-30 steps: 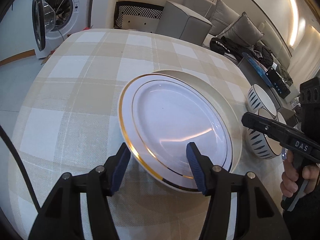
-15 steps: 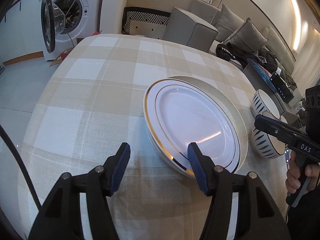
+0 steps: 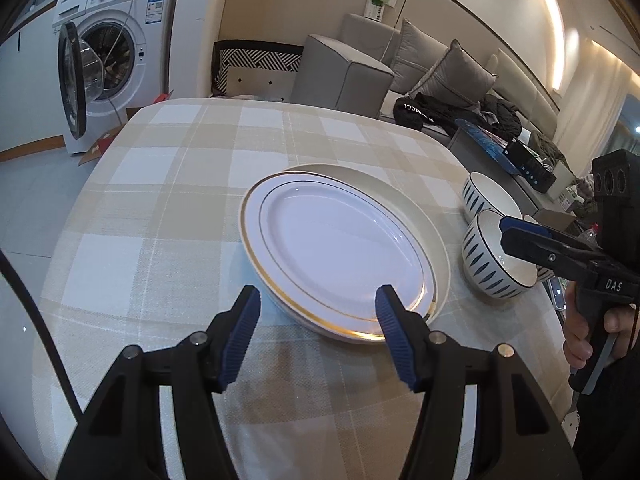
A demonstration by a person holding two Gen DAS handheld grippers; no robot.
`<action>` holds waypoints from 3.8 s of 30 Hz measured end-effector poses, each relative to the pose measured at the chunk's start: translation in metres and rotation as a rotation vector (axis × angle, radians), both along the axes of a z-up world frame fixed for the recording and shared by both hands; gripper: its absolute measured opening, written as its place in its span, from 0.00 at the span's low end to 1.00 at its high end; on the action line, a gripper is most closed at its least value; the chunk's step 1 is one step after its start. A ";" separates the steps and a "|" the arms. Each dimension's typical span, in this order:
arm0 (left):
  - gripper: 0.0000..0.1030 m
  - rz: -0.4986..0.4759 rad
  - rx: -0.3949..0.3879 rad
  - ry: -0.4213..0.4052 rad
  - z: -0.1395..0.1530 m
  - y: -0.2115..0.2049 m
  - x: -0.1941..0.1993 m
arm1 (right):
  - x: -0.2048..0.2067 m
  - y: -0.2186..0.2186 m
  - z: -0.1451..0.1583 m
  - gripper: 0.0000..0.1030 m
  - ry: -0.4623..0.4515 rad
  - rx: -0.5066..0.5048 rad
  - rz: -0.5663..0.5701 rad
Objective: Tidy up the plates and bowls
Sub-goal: 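Withdraw the left gripper from the plate stack, then move the right gripper to the large striped bowl rim and close, then lift the striped bowl with the right gripper and carry it toward the other bowls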
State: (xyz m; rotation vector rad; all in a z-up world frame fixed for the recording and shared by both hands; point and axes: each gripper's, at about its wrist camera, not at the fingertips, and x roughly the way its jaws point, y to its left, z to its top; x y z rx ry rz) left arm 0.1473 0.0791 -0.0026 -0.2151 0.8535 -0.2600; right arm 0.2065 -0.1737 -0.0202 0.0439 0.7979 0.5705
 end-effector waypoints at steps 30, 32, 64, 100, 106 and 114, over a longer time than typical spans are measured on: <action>0.63 -0.171 0.009 -0.015 0.020 -0.094 0.011 | -0.057 -0.113 0.003 0.88 -0.009 0.072 -0.202; 0.68 -0.186 0.031 -0.028 0.022 -0.108 0.012 | -0.060 -0.121 0.003 0.88 -0.008 0.073 -0.217; 1.00 -0.198 0.080 -0.029 0.019 -0.189 0.058 | -0.065 -0.238 -0.009 0.88 0.014 0.053 -0.564; 1.00 -0.188 0.088 0.006 0.004 -0.184 0.072 | -0.011 -0.256 -0.062 0.13 0.144 0.124 -0.627; 1.00 -0.204 0.085 -0.001 0.007 -0.190 0.070 | -0.015 -0.261 -0.059 0.13 0.141 0.193 -0.612; 1.00 -0.280 0.079 -0.043 0.024 -0.211 0.055 | -0.025 -0.266 -0.060 0.13 0.146 0.184 -0.609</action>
